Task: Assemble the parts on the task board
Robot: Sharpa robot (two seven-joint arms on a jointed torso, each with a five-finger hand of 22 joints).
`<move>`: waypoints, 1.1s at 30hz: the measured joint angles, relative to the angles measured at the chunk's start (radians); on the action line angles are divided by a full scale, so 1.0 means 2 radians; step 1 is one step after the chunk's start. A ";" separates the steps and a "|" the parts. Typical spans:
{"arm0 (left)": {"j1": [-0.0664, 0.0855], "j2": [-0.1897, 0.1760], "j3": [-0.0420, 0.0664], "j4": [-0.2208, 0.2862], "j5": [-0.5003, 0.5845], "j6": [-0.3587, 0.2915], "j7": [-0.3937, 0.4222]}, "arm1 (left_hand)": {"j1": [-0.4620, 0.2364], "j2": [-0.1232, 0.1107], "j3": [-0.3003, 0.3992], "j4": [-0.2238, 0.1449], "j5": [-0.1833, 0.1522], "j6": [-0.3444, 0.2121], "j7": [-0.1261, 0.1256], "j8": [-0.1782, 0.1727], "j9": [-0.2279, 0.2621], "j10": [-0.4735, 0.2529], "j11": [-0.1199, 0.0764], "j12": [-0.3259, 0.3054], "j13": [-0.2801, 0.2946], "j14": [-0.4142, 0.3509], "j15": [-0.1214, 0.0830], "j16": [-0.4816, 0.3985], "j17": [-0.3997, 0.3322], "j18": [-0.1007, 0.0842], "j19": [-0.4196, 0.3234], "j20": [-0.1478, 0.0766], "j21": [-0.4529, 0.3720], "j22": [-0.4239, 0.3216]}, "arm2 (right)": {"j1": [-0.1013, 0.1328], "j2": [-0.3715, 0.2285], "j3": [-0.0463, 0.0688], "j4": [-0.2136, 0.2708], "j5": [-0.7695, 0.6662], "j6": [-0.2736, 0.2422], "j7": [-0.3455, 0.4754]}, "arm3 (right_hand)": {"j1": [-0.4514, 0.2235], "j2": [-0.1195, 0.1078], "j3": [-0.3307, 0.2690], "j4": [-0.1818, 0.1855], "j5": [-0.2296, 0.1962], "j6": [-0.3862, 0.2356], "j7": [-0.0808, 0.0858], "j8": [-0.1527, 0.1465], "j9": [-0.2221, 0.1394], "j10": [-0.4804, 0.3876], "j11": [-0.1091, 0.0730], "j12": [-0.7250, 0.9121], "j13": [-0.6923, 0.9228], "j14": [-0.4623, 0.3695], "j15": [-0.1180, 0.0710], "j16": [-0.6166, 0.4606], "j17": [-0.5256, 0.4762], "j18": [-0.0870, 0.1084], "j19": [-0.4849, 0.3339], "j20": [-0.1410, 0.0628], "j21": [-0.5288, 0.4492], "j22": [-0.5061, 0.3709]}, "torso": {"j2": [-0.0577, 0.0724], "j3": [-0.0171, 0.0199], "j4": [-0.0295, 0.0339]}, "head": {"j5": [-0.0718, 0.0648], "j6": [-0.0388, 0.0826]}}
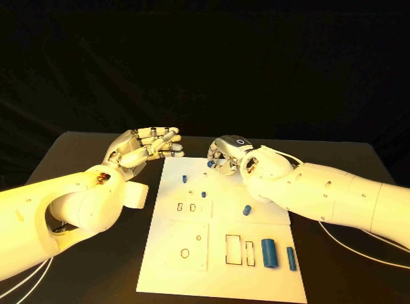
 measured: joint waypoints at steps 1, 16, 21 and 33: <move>0.000 0.000 0.000 0.000 0.000 0.000 0.000 | 0.000 0.000 0.000 0.000 0.000 0.000 0.000 0.000 0.000 0.000 0.000 0.000 0.000 0.000 0.000 0.000 0.000 0.000 0.000 0.000 0.000 0.000 | 0.000 0.000 0.000 0.000 0.000 0.001 0.000 | 0.000 0.000 0.000 0.000 0.000 0.000 0.000 0.000 0.000 0.000 0.000 0.000 0.000 0.000 0.000 0.000 0.000 0.000 0.000 0.000 0.000 0.000 | 0.000 0.0000 0.0000 | 0.000 0.000; 0.002 0.001 0.000 -0.001 0.000 0.001 -0.001 | 0.000 0.000 0.000 0.000 0.000 0.000 0.000 0.002 0.000 0.000 0.000 0.000 0.000 0.000 0.000 0.000 0.001 0.000 0.002 -0.002 0.002 0.001 | 0.000 0.009 -0.001 -0.009 0.002 0.005 -0.007 | -0.024 -0.011 0.011 0.011 -0.002 -0.037 0.015 -0.015 0.003 -0.044 0.014 -0.023 -0.008 -0.001 0.012 0.000 -0.013 0.000 -0.011 0.011 -0.008 -0.010 | 0.001 0.0000 -0.0001 | -0.001 0.002; 0.004 0.004 0.000 -0.002 0.000 0.001 -0.002 | 0.000 0.000 0.000 0.000 0.000 0.000 0.000 0.002 0.000 0.000 0.000 0.000 0.000 0.000 0.000 0.000 0.001 0.000 0.002 -0.002 0.002 0.001 | 0.000 0.013 -0.001 -0.012 0.004 0.008 -0.009 | -0.030 -0.016 0.006 0.017 -0.006 -0.050 0.018 -0.021 0.004 -0.067 0.019 -0.023 -0.016 0.000 0.016 -0.005 -0.023 0.000 -0.018 0.018 -0.019 -0.020 | 0.001 -0.0002 0.0005 | -0.001 0.002; 0.005 0.003 0.000 -0.002 0.001 0.001 -0.002 | 0.000 0.000 0.000 0.000 0.000 0.000 0.000 0.002 0.000 0.000 0.000 0.000 0.000 0.000 0.000 0.000 0.002 0.000 0.002 -0.002 0.002 0.001 | 0.000 -0.010 -0.002 0.007 0.017 0.007 -0.015 | -0.033 -0.023 -0.038 0.028 -0.002 -0.081 0.020 -0.043 0.005 -0.109 0.024 -0.018 -0.033 -0.003 0.023 -0.028 -0.064 0.008 -0.051 0.024 -0.067 -0.070 | 0.001 0.0000 -0.0006 | 0.000 0.002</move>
